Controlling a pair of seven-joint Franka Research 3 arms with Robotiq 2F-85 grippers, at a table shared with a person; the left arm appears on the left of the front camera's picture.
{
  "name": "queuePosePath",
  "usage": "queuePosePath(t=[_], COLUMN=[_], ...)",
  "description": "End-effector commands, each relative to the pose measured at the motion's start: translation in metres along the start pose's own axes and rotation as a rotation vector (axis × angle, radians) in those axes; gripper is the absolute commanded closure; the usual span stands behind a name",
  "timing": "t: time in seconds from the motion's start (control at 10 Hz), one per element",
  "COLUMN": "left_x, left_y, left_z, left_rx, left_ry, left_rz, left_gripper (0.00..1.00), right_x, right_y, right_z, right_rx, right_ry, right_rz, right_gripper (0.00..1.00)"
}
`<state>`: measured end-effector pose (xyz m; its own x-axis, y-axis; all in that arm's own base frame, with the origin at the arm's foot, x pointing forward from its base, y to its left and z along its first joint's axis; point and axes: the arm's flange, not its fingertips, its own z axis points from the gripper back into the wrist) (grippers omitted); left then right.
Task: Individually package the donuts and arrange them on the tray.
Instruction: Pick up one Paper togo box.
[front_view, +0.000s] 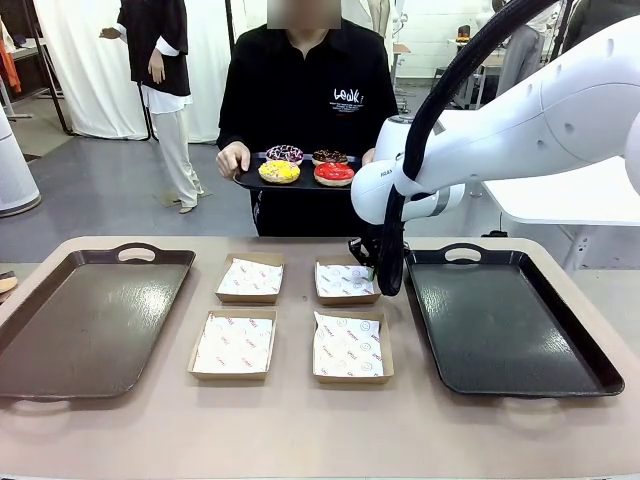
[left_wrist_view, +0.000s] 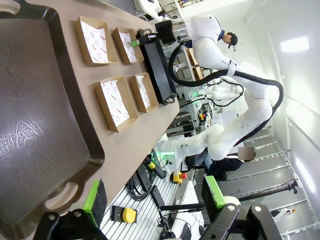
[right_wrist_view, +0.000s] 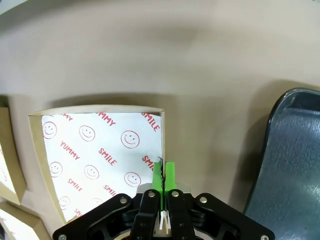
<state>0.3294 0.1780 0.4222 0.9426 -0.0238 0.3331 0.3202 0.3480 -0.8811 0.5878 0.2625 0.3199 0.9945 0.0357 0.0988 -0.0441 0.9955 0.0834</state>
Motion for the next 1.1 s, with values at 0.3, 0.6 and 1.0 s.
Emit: queuePosePath(t=[0.3, 0.6, 1.0], left_x=[-0.001, -0.001, -0.001], left_y=[-0.001, -0.001, -0.001], left_z=[0.001, 0.001, 0.001], left_rx=[-0.013, -0.013, -0.013], left_ry=[-0.009, -0.009, -0.009], left_rz=[-0.009, -0.009, -0.009], left_gripper=[0.00, 0.00, 0.00], right_x=[0.003, -0.008, 0.006], right_y=[0.002, 0.014, 0.024], right_z=[0.014, 0.077, 0.161], right_rx=[0.002, -0.039, -0.059], right_ry=[0.029, 0.043, 0.016], right_rz=[-0.175, -0.142, -0.114], right_gripper=[1.00, 1.00, 1.00])
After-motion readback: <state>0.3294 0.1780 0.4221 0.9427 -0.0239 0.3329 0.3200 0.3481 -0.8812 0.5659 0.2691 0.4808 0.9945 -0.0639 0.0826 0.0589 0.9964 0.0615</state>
